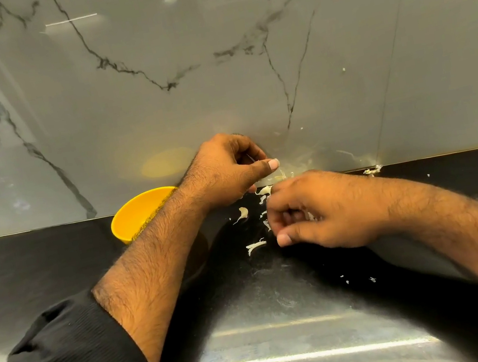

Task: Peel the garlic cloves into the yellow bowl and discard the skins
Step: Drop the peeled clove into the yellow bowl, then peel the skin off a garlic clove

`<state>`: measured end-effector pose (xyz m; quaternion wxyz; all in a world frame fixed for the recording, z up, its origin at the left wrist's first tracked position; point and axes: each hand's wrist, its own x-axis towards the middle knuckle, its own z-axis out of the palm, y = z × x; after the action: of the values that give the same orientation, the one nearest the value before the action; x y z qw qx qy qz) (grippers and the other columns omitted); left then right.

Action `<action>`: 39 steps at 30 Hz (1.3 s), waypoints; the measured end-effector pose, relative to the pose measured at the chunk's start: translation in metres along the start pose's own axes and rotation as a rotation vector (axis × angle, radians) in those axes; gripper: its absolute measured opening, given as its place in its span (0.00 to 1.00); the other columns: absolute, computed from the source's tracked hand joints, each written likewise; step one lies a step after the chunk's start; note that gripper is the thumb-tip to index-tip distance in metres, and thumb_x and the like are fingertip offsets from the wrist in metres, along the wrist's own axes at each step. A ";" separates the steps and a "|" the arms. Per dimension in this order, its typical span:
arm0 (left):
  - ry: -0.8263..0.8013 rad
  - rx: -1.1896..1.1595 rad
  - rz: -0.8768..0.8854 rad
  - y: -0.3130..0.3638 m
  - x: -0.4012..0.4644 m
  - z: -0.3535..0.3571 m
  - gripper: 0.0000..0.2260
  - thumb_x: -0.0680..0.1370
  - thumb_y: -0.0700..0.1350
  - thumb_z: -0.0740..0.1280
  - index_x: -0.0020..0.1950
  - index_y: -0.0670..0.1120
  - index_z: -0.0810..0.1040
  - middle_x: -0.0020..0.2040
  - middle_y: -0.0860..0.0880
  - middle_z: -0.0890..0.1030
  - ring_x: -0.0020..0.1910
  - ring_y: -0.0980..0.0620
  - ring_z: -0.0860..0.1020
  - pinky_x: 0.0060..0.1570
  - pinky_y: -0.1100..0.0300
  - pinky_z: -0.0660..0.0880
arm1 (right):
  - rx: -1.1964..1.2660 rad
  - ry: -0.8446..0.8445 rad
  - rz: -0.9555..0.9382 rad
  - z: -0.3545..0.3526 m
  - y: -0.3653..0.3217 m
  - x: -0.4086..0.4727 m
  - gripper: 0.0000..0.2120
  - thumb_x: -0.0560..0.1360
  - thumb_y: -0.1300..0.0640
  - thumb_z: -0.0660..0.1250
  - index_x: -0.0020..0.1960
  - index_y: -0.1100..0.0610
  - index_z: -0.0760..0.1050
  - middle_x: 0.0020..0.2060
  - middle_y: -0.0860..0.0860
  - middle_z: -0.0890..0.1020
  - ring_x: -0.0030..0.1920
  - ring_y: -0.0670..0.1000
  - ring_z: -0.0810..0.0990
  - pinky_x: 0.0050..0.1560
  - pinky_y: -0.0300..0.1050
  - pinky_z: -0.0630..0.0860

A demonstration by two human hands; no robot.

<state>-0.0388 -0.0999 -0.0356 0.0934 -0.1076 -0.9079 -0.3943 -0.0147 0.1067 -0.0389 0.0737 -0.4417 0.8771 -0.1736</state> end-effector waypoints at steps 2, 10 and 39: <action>0.017 -0.005 0.010 0.001 0.000 -0.002 0.10 0.79 0.53 0.76 0.53 0.48 0.85 0.43 0.50 0.87 0.38 0.54 0.87 0.33 0.67 0.79 | 0.193 0.160 -0.012 -0.005 0.005 -0.002 0.03 0.79 0.51 0.74 0.48 0.45 0.80 0.44 0.42 0.84 0.47 0.43 0.82 0.48 0.40 0.79; 0.079 -0.008 0.052 0.004 -0.003 -0.008 0.11 0.79 0.53 0.76 0.54 0.47 0.84 0.44 0.50 0.86 0.39 0.55 0.86 0.32 0.69 0.77 | 0.465 0.376 0.082 -0.013 0.028 -0.002 0.04 0.76 0.53 0.76 0.50 0.51 0.87 0.43 0.47 0.88 0.46 0.46 0.87 0.52 0.39 0.83; 0.479 0.047 -0.026 -0.075 -0.022 -0.131 0.13 0.76 0.60 0.77 0.44 0.51 0.84 0.39 0.52 0.86 0.42 0.51 0.86 0.42 0.44 0.86 | 0.118 0.162 0.123 -0.002 -0.061 0.129 0.04 0.80 0.50 0.73 0.53 0.46 0.86 0.46 0.42 0.86 0.49 0.45 0.84 0.54 0.46 0.82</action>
<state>-0.0270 -0.2489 -0.0051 0.3037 0.0028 -0.8700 -0.3884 -0.0471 -0.0294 -0.0110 0.0390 -0.3667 0.8938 -0.2553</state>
